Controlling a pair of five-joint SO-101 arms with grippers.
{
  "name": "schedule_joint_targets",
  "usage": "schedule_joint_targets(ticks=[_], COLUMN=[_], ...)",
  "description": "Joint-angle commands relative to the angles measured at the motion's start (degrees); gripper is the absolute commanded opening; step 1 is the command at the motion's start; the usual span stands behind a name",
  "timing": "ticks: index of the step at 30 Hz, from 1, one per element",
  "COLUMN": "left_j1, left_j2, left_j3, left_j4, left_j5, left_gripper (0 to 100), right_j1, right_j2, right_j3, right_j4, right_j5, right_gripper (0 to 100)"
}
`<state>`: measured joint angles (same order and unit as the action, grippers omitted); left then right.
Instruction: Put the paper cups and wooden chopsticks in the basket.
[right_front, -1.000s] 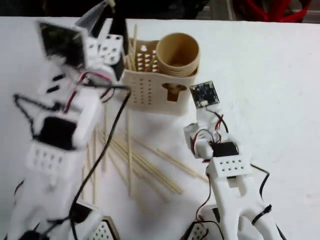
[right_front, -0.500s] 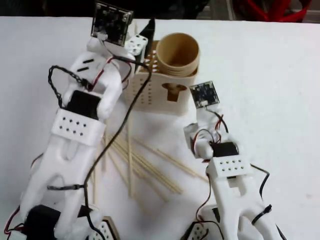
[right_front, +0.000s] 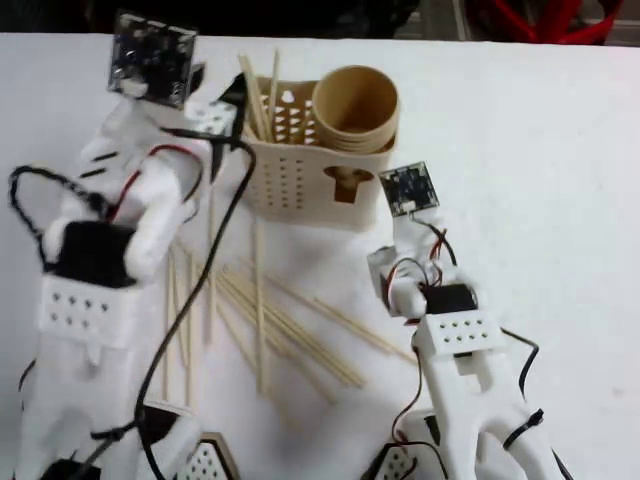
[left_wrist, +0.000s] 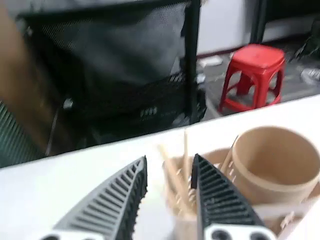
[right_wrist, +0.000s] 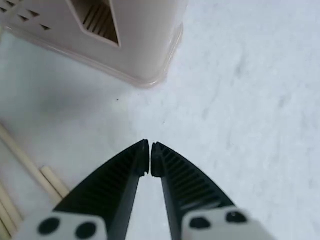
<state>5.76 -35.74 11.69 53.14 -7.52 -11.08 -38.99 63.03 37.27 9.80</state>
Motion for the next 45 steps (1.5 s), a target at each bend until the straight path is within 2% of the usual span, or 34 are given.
schedule_joint_targets(ticks=[1,8,11,15,24,33,42,45], left_j1=[-2.2,-6.5,-7.9,-9.6,-13.2,-13.5,-13.5,-13.5], left_j2=[-3.5,-3.8,-4.2,-3.9,-3.8,-3.8,-3.8,-3.7], left_j3=[-2.8,-2.5,0.9,8.3,27.2,46.1,53.2,55.1], left_j4=[6.9,19.9,22.0,22.9,22.1,11.3,9.0,5.9], left_j5=[-4.5,-6.1,-6.5,-11.8,-13.6,-13.4,-13.6,-13.5], left_gripper=[15,16,16,16,26,26,26,26], right_j1=[0.7,0.8,0.8,0.8,0.8,0.8,0.8,0.8], right_j2=[-1.8,-1.8,-1.8,-1.8,-1.8,-1.8,-1.8,-1.8], right_j3=[-0.5,-0.4,-0.4,-0.4,-0.4,-0.1,0.1,0.1], right_j4=[-1.1,-1.1,-1.1,-1.1,-1.1,-1.1,-1.2,-1.2], right_j5=[-0.4,-0.4,-0.4,-0.4,-0.4,-0.4,-0.4,-0.4], right_gripper=[2.4,2.4,2.4,2.4,2.4,2.5,2.5,2.5])
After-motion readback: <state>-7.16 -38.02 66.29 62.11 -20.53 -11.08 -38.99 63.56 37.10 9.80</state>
